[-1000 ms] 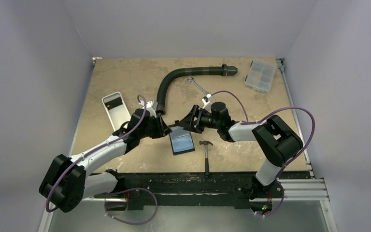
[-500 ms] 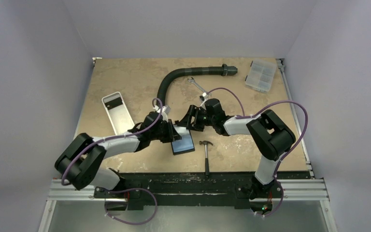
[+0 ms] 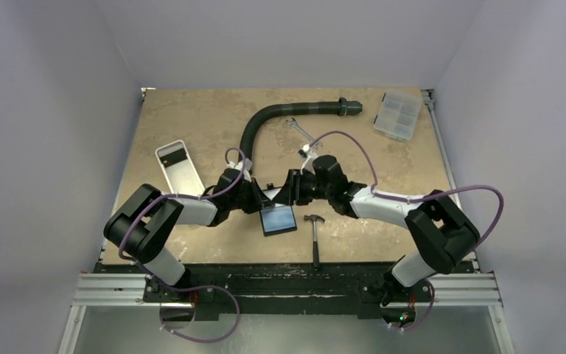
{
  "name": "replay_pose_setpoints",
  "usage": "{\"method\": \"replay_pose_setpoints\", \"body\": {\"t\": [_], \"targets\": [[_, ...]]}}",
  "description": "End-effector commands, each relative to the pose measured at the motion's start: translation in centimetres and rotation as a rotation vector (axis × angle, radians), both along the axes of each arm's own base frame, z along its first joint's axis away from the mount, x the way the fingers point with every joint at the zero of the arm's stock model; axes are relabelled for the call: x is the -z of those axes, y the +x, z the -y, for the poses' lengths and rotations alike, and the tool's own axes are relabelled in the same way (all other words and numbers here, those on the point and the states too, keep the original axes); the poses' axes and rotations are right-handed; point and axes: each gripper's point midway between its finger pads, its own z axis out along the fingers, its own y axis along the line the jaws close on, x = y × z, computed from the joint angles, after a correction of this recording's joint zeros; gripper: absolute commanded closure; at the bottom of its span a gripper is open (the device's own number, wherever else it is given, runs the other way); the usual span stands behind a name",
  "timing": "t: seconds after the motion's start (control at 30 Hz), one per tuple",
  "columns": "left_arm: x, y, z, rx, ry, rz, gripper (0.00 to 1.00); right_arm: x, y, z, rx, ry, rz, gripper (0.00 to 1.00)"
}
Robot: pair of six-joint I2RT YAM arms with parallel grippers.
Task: Put the credit cards into the card holder
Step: Turn over the card slot in the card holder, then pick up the credit card from the storage box.
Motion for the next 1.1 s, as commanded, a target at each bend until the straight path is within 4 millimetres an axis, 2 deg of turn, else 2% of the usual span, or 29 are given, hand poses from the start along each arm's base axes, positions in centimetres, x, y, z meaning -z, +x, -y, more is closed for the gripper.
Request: {"method": "replay_pose_setpoints", "body": {"t": [0.0, 0.1, 0.23, 0.3, 0.37, 0.47, 0.57, 0.63, 0.73, 0.8, 0.87, 0.97, 1.07], "targets": [[1.3, -0.4, -1.0, -0.032, 0.042, -0.019, 0.97, 2.4, -3.5, -1.8, -0.113, 0.065, -0.071, 0.59], [0.5, 0.0, -0.5, -0.015, 0.024, -0.007, 0.97, 4.0, -4.3, -2.2, -0.127, 0.115, -0.126, 0.69], [-2.2, 1.2, 2.0, 0.065, -0.057, 0.022, 0.98, 6.8, -5.8, -1.6, -0.134, 0.114, -0.199, 0.77], [-3.7, 2.0, 3.0, 0.078, -0.101, 0.038, 0.99, 7.3, -6.2, -1.3, -0.128, 0.123, -0.220, 0.79], [-4.3, 2.4, 3.1, 0.059, -0.120, 0.048, 0.99, 7.2, -6.1, -1.2, -0.122, 0.119, -0.217, 0.80], [-2.7, 2.4, 1.9, 0.011, -0.068, 0.039, 1.00, 6.1, -5.5, -1.2, -0.098, 0.104, -0.188, 0.80], [0.9, 1.9, -0.3, -0.034, 0.019, -0.015, 1.00, 4.2, -4.9, -1.1, -0.088, 0.091, -0.145, 0.79], [2.5, 1.3, -1.1, -0.039, 0.019, -0.050, 1.00, 2.8, -4.7, -1.3, -0.092, 0.097, -0.120, 0.79], [3.4, 0.7, -1.2, -0.039, 0.003, -0.075, 1.00, 1.8, -4.9, -1.5, -0.107, 0.108, -0.102, 0.76], [3.3, 0.7, -1.1, -0.038, -0.006, -0.074, 1.00, 2.4, -5.2, -1.7, -0.117, 0.112, -0.109, 0.76], [2.5, 1.0, -0.9, -0.033, -0.014, -0.061, 1.00, 4.1, -5.7, -1.7, -0.132, 0.117, -0.147, 0.76], [0.8, 1.8, -0.9, -0.030, 0.000, -0.021, 1.00, 5.9, -6.6, -1.6, -0.128, 0.171, -0.217, 0.77], [-0.7, 2.6, -1.3, -0.044, 0.035, 0.020, 1.00, 6.9, -6.7, -1.4, -0.112, 0.184, -0.241, 0.78]]}}
